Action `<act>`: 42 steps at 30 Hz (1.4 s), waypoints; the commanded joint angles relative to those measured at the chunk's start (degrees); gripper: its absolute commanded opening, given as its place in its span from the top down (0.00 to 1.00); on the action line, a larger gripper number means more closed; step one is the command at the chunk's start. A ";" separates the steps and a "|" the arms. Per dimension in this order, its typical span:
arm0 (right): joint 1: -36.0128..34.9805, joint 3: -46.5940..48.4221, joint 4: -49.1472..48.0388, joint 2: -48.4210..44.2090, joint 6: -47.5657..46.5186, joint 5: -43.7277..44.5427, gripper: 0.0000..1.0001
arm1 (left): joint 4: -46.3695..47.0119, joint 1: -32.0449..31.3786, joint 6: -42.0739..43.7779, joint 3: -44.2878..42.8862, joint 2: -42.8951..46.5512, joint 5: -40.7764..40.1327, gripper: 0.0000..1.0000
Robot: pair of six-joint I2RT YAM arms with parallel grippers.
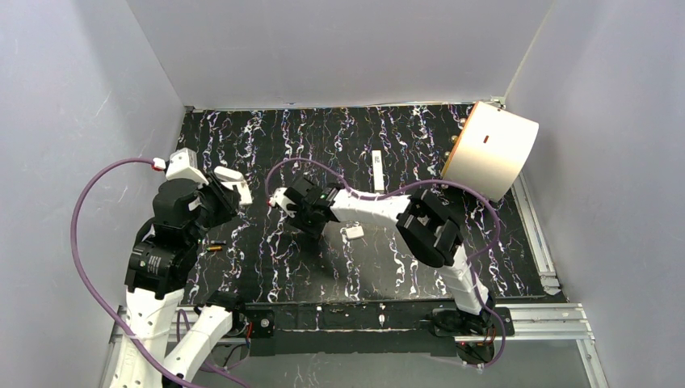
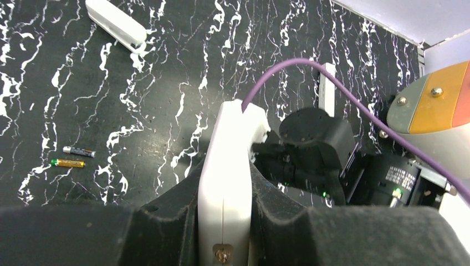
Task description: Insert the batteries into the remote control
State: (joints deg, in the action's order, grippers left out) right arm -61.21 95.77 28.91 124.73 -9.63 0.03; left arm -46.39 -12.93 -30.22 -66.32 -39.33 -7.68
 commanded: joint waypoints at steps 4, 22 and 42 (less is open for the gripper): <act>-3.27 -2.73 3.93 0.45 -2.11 9.59 0.74 | 0.27 0.01 2.06 -3.27 0.37 -3.75 1.00; 2.06 -11.34 -7.11 -20.59 17.43 5.36 0.97 | 6.33 0.01 -0.94 -0.50 -2.41 5.91 1.00; 9.57 -8.84 -13.79 -50.91 33.98 12.73 0.92 | 53.24 -5.79 -26.33 11.41 -16.73 38.06 1.00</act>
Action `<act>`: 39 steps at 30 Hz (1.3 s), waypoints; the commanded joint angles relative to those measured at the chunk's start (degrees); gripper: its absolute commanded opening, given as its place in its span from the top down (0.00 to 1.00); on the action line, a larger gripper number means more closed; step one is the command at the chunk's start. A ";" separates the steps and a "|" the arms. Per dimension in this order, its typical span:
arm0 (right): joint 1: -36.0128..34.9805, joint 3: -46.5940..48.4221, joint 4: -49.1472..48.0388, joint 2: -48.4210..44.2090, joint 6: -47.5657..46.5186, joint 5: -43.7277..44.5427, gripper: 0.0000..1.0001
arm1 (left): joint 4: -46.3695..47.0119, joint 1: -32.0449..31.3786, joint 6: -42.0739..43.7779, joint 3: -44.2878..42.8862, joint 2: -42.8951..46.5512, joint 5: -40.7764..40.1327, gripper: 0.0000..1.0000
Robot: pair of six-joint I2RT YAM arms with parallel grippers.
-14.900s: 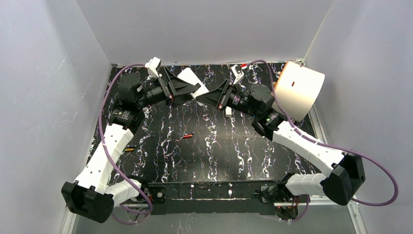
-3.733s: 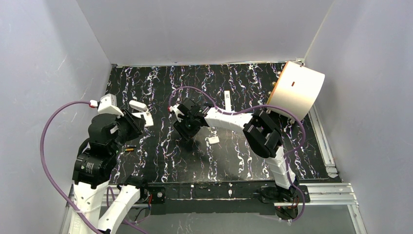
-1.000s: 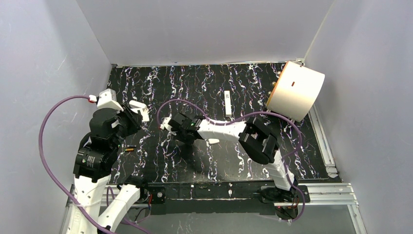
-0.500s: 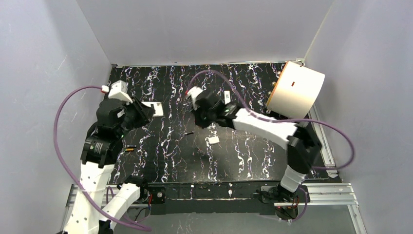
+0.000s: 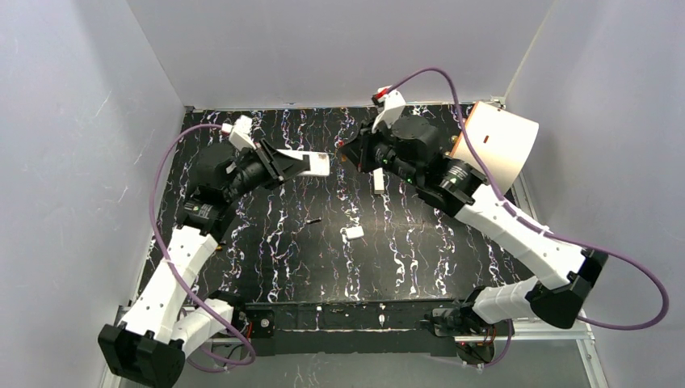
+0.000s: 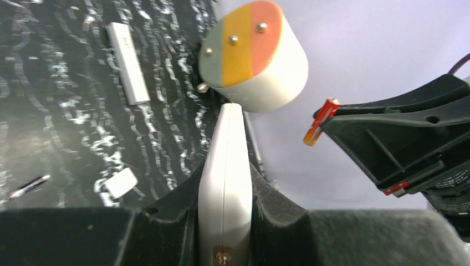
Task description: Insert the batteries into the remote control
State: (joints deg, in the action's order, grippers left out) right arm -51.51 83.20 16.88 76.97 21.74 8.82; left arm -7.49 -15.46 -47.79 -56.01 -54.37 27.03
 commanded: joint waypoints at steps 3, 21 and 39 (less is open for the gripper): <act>-0.13 4.61 -1.31 -4.25 4.15 6.19 0.90 | 22.00 -4.80 -14.55 3.03 -4.23 3.68 1.00; -0.16 7.77 -1.63 -0.46 6.76 12.15 0.89 | 47.37 -5.18 -33.63 6.79 -12.59 4.90 1.00; -0.16 8.59 -3.53 1.54 1.39 9.81 0.87 | 49.28 -5.18 -34.55 7.38 -11.78 5.74 1.00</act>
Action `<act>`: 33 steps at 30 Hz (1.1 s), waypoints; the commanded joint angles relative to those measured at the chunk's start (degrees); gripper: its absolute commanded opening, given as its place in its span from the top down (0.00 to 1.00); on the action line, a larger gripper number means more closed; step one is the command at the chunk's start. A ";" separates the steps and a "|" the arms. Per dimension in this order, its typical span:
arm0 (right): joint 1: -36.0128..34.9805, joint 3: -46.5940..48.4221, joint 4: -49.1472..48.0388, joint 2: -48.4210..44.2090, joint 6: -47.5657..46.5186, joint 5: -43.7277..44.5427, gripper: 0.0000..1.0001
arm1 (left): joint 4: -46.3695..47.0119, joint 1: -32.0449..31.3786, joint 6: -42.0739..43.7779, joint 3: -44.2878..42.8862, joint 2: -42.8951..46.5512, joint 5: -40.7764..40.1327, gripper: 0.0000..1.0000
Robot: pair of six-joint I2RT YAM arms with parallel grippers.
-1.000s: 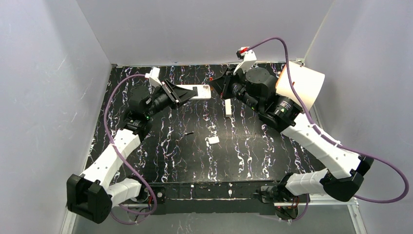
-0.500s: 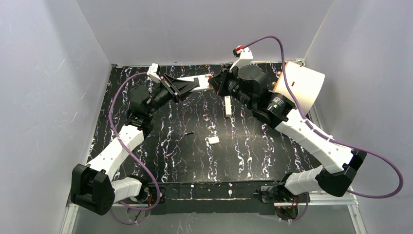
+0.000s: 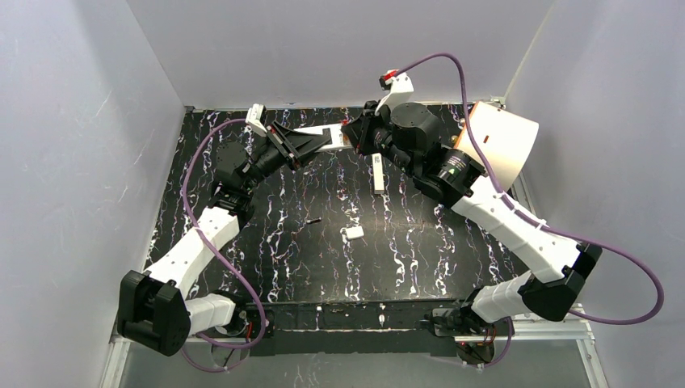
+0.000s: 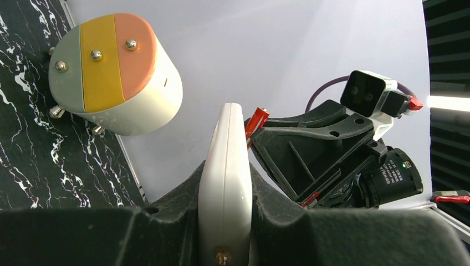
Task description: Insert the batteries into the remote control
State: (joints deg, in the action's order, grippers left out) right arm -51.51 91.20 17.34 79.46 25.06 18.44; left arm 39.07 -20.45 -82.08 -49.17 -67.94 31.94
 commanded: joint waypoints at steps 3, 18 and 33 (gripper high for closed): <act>-0.17 -0.74 -4.78 -1.11 -2.12 -0.64 0.86 | 2.73 -0.17 -0.57 0.86 2.19 0.82 1.00; -0.10 -3.31 -5.04 -1.06 -2.53 -3.84 0.80 | 5.31 -0.21 -3.94 1.79 2.73 -0.49 1.00; -0.17 -0.21 -3.28 -1.09 -1.59 -1.78 0.67 | 5.54 -0.19 -3.70 1.64 2.30 -0.98 1.00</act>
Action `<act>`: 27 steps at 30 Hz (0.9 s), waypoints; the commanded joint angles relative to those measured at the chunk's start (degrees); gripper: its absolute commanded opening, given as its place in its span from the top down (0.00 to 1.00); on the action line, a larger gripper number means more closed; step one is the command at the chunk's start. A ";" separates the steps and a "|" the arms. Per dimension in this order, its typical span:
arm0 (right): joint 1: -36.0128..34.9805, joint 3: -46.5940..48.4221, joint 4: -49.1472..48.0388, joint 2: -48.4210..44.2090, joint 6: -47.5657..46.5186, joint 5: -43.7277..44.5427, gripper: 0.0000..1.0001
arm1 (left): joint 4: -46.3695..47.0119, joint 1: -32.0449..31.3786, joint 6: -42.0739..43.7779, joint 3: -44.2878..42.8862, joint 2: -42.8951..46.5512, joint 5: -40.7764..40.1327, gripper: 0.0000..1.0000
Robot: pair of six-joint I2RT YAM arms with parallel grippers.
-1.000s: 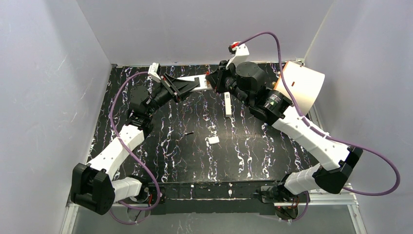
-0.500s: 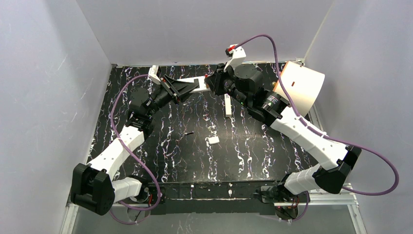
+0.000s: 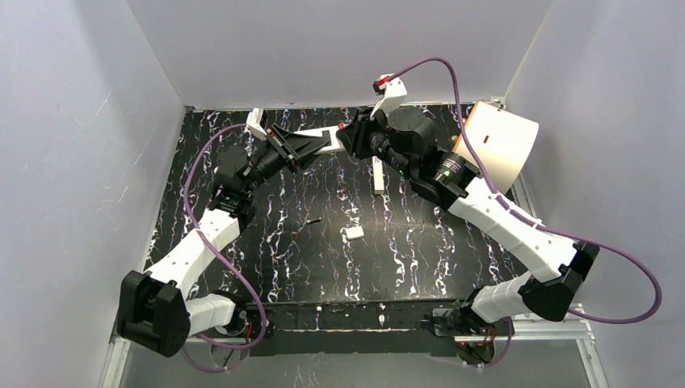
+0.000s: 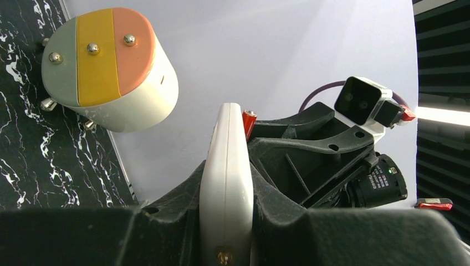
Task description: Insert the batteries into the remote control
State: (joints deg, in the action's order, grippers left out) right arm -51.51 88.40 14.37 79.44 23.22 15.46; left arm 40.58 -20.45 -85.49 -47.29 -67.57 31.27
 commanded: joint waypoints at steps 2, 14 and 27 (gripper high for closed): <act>-0.11 2.88 -0.20 -1.09 0.33 1.75 0.65 | 4.03 -0.18 -0.29 -0.26 1.85 -0.32 1.00; -0.16 2.17 -2.07 -2.89 0.68 2.65 0.51 | 3.98 -0.20 -0.46 -0.35 1.74 -0.31 1.00; 0.00 -7.71 -16.35 -13.72 17.24 3.54 0.12 | 3.98 -0.20 -0.22 -0.57 2.42 -0.68 1.00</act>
State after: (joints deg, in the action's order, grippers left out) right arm -51.75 81.56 6.28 68.34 33.69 17.08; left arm 41.71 -20.47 -85.73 -47.29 -67.57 30.87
